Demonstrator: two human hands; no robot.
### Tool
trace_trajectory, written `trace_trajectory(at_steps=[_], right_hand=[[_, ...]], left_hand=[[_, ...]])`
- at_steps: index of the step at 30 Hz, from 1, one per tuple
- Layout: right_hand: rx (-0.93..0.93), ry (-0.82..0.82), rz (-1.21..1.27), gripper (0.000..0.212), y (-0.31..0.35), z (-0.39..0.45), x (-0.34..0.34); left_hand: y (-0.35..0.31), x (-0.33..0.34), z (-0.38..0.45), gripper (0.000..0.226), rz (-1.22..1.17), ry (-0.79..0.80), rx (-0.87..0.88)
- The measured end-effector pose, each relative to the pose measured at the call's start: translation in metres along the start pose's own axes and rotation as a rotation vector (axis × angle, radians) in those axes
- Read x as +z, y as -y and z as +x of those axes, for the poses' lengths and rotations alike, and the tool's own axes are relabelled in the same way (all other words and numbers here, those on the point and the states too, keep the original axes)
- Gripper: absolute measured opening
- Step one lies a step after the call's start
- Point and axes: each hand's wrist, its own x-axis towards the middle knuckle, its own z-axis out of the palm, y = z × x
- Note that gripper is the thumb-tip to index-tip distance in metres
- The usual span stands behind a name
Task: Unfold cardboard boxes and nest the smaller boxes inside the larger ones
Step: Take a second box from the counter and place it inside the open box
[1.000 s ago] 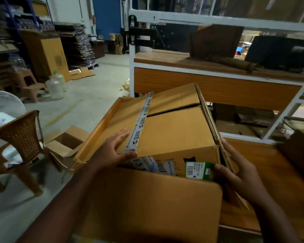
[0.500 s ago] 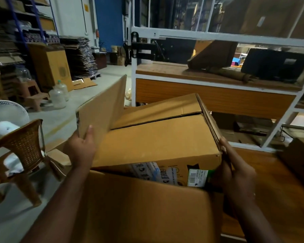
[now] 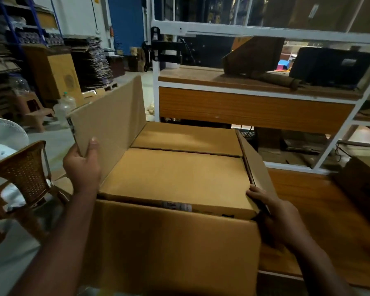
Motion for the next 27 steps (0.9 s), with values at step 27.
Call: trace_trajectory(at_steps=[27], right_hand=[[-0.032,0.295,-0.089,0.068,0.098,0.118,0.053]], left_hand=[[0.118,-0.059,0.053,0.059,0.639,0.303,-0.382]])
